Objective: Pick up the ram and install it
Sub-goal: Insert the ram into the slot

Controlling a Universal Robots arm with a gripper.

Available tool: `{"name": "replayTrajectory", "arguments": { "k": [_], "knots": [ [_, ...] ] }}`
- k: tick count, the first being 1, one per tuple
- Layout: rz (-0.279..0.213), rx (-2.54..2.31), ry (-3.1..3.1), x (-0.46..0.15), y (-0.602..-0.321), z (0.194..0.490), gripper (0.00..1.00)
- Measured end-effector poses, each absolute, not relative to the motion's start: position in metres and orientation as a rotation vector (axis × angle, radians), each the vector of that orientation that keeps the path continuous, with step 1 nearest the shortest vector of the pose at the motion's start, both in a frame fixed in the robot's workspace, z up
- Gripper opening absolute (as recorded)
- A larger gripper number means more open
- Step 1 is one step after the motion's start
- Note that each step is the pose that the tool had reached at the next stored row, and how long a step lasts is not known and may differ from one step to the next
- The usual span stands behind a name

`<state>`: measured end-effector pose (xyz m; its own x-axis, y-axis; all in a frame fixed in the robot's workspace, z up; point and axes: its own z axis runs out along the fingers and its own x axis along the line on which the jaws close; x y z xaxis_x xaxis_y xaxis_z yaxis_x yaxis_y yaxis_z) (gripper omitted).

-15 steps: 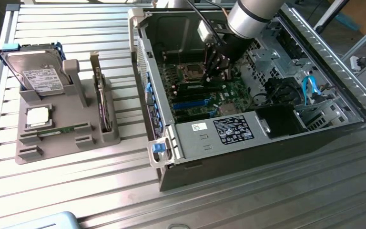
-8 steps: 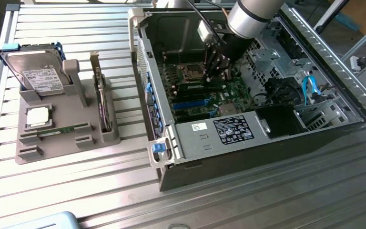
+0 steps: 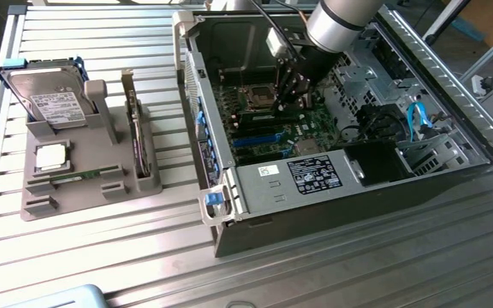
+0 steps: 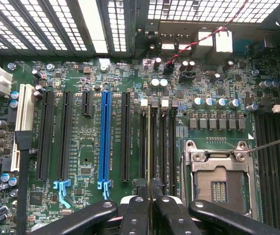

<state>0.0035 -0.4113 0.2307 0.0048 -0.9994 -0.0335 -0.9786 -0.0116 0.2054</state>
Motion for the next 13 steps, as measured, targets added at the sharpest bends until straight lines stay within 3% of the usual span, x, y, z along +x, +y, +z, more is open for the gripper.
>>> {"name": "replayTrajectory", "arguments": {
  "k": [13],
  "knots": [
    [-0.256,2.136,-2.118,0.0035,-0.4139,0.2304,0.12]
  ]
}}
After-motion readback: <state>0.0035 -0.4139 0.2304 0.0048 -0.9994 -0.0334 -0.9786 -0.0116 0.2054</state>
